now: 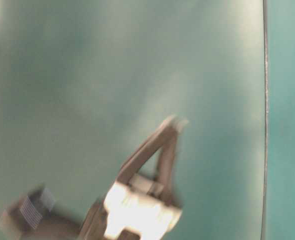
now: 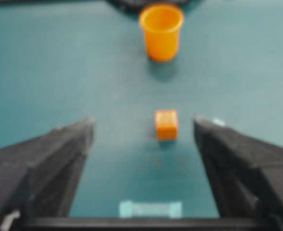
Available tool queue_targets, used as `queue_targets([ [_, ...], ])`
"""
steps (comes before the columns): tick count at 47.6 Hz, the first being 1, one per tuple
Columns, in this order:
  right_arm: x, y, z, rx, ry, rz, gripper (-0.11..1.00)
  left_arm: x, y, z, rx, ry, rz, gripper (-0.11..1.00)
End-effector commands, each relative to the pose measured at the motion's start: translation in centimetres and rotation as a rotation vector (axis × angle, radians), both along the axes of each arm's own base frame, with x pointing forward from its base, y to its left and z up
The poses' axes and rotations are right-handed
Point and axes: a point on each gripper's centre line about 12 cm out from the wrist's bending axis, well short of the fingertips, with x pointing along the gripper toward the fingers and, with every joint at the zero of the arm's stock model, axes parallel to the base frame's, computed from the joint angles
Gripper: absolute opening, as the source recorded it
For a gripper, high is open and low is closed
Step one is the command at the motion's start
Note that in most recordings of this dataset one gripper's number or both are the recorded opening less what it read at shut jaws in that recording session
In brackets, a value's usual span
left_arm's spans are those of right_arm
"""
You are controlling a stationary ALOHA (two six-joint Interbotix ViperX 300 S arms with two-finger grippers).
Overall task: Move the cup toward the block with left arm.
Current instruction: 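Reach the left gripper across the table toward the orange cup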
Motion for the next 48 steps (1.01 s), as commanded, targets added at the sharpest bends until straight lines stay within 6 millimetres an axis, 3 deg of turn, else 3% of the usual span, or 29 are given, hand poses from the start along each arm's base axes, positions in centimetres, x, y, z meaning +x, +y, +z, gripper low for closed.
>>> queue_targets([
  [1,0.2,0.0,1.0,0.002,-0.025,0.001,0.0,2.5,0.2,0.3,0.002,-0.014,0.003,0.84],
  [29,0.1,0.0,1.5,0.0,-0.04,0.0,0.0,12.6,0.7,-4.4,-0.018,-0.011,0.012,0.84],
  [48,0.1,0.0,1.6,0.002,-0.04,0.0,0.0,17.2,1.7,-6.3,-0.078,0.034,0.048,0.84],
])
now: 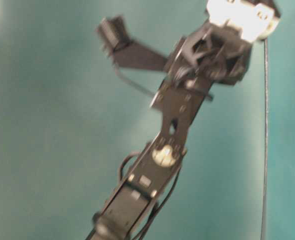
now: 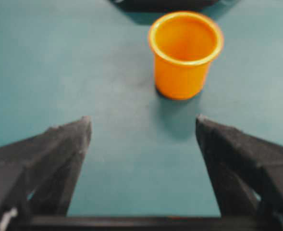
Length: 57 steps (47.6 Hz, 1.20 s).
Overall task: Move the cup toward the block with left arm.
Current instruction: 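Reach the left gripper across the table toward the orange cup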
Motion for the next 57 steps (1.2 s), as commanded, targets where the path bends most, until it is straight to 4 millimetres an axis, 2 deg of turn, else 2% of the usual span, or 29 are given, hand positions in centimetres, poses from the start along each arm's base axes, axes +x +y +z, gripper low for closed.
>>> queue_targets([
  [1,0.1,0.0,1.4,0.0,-0.038,0.0,0.0,1.3,0.1,1.9,0.0,-0.043,0.002,0.84],
  [19,0.0,0.0,1.8,-0.003,-0.052,0.0,0.0,4.6,-1.1,-1.0,-0.004,0.018,-0.02,0.84],
  [37,0.0,0.0,1.9,-0.003,-0.055,0.0,0.0,7.1,-3.1,-1.6,-0.005,0.006,-0.051,0.84],
  [57,0.0,0.0,2.0,-0.006,-0.057,0.0,0.0,9.2,-3.2,-2.9,-0.007,-0.016,-0.052,0.84],
])
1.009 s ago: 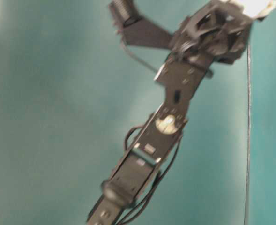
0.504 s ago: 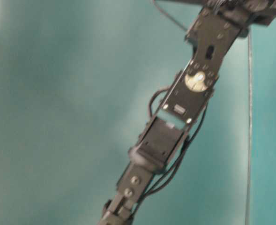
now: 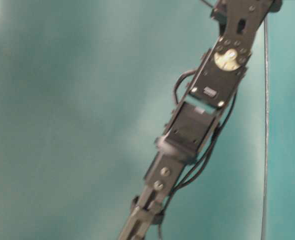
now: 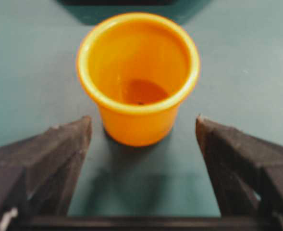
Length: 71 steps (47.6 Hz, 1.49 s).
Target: Move the cup toward the block with left arm.
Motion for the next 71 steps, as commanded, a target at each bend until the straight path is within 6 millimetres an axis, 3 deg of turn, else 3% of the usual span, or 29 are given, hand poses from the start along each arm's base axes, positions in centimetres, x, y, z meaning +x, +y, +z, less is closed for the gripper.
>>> queue_targets([
  [1,0.2,0.0,1.3,-0.003,-0.035,0.0,0.0,1.0,-0.1,2.6,-0.002,-0.061,-0.001,0.84],
  [27,0.1,0.0,1.3,-0.001,-0.037,0.0,0.0,3.2,-0.3,2.5,-0.002,-0.107,-0.004,0.83],
  [31,0.2,0.0,1.3,-0.001,-0.035,0.0,0.0,3.1,-0.3,2.2,0.0,-0.086,-0.004,0.76],
  [35,0.2,0.0,1.3,-0.001,-0.034,0.0,0.0,3.0,-0.3,2.2,0.001,-0.083,-0.005,0.62],
  [43,0.1,0.0,1.2,0.005,-0.02,0.001,0.0,2.9,-1.0,2.5,0.026,-0.071,-0.026,0.61],
  [59,0.1,0.0,1.2,0.009,-0.012,0.001,0.0,0.5,-1.9,5.7,0.085,-0.001,-0.067,0.61],
  [71,0.1,0.0,1.2,0.011,-0.014,0.001,0.0,-2.6,-0.6,6.4,0.069,-0.034,-0.041,0.61],
])
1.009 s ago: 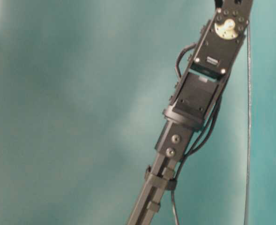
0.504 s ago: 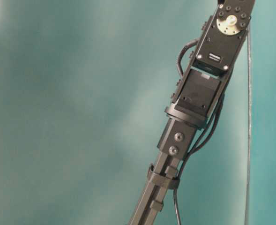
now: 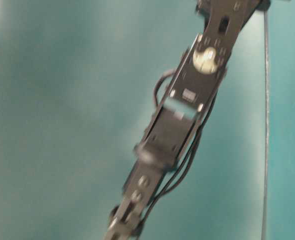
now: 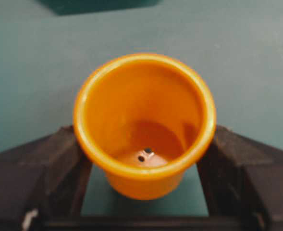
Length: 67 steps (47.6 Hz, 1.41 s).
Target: Move the cup toward the block with left arm.
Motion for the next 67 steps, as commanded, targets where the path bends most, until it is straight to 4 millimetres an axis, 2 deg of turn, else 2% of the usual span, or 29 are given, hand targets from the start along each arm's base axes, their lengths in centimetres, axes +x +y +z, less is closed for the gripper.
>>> queue_targets([
  [1,0.1,0.0,1.3,-0.001,-0.035,0.0,0.0,-0.9,0.9,4.6,-0.005,-0.109,0.014,0.61],
  [13,0.1,0.0,1.3,0.0,-0.035,0.0,0.0,-5.2,2.8,5.9,-0.016,-0.196,0.051,0.61],
  [23,0.2,0.0,1.2,0.0,-0.029,0.0,0.0,-8.5,3.1,6.2,-0.066,-0.224,0.078,0.61],
  [28,0.2,0.0,1.2,0.0,-0.031,0.0,0.0,-9.4,3.0,5.8,-0.085,-0.215,0.086,0.61],
  [34,0.2,0.0,1.1,0.0,-0.029,0.0,0.0,-10.0,2.8,5.4,-0.099,-0.202,0.088,0.61],
  [48,0.3,0.0,1.0,0.002,-0.025,0.0,0.0,-9.9,1.5,5.4,-0.102,-0.199,0.063,0.61],
  [67,0.4,0.0,0.8,0.006,-0.015,0.0,0.0,-10.4,1.0,5.0,-0.102,-0.182,0.055,0.61],
])
